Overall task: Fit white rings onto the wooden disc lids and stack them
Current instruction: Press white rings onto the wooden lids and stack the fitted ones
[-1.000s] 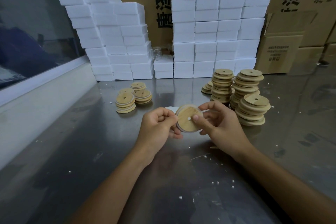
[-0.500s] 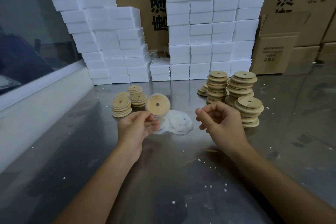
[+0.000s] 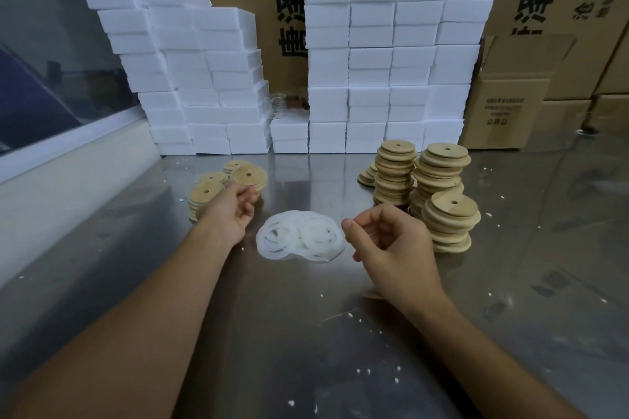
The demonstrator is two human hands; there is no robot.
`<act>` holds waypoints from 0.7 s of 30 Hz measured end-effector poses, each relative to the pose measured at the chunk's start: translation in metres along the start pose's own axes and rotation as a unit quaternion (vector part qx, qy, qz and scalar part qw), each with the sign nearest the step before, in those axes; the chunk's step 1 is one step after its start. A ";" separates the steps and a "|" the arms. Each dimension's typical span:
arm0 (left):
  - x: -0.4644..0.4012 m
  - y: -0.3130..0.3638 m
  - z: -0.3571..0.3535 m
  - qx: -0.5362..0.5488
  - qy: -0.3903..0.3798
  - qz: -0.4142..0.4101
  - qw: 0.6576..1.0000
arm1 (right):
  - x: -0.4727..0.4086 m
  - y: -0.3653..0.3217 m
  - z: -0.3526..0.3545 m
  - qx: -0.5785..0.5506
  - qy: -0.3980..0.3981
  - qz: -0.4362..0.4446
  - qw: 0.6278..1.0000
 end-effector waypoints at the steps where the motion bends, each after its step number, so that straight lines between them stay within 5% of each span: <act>1: -0.004 0.000 0.001 -0.001 0.001 0.008 1.000 | 0.000 0.000 -0.001 0.004 -0.002 0.002 1.000; 16: -0.001 -0.001 0.007 0.056 0.038 -0.044 0.997 | 0.003 -0.016 0.002 0.076 0.010 0.076 0.994; 21: 0.035 -0.002 0.011 -0.204 0.102 -0.165 0.960 | 0.008 -0.030 0.026 0.185 0.117 0.117 0.969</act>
Point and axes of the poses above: each hand's wrist, its own x-axis away from the middle knuckle, its own z-axis out of the back of the hand, y = z × x, the point moved 7 cm from there along -x, towards the middle knuckle, and after that the axes turned 15 degrees about -y, right-handed, at the moved point
